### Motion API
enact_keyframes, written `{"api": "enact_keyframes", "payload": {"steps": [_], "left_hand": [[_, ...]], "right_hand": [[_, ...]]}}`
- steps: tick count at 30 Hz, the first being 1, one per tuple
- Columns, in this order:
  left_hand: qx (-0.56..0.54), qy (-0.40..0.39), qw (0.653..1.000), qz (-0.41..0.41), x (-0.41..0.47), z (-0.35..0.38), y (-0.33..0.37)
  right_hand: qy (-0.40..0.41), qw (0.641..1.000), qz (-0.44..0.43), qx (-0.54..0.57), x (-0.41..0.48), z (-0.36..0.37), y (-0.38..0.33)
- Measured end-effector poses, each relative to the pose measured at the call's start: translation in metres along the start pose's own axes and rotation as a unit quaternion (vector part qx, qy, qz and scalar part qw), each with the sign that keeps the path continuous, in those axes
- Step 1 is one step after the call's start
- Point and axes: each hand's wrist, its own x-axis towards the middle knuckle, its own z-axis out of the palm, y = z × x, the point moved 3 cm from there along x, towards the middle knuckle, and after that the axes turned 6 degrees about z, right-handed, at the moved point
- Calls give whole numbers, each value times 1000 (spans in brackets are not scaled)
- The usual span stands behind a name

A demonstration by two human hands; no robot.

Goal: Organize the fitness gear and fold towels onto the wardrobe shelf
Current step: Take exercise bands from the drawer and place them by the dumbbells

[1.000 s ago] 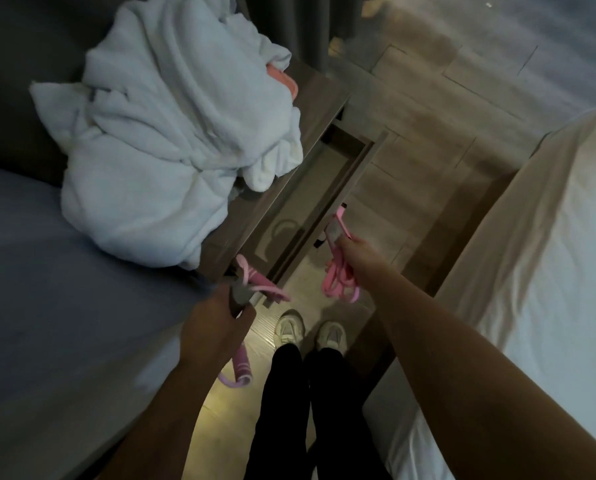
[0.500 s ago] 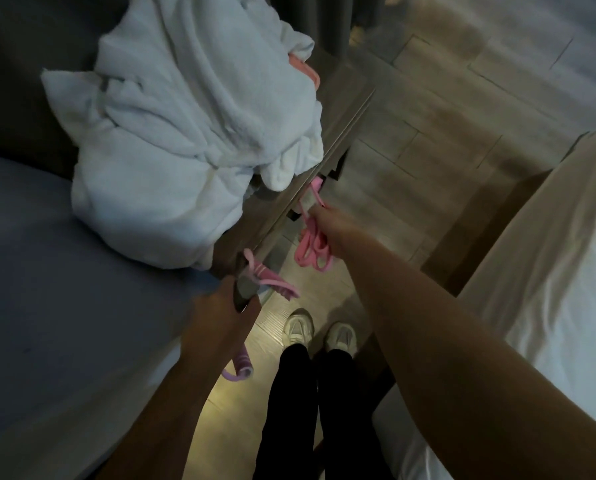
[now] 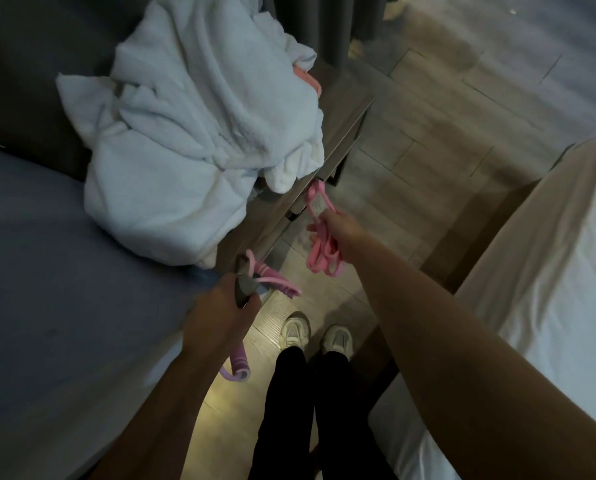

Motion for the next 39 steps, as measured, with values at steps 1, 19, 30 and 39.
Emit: {"api": "enact_keyframes", "payload": {"steps": [1,19,30,39], "left_hand": [[12,8,1000,9,-3,-3,3],[-111,107,982,-112,-186,-36,6],[-177,219,937,-206,-314,-35,-85],[-213,267,899,-276,-431,-41,-209]], "right_hand": [[-7,1000,-10,3,-11,-4,2],[-265,963,41,-38,-215,1,48],[-288,953,57,-74,-280,91,128],[-332,934,58,-119,-329,199,242]]}}
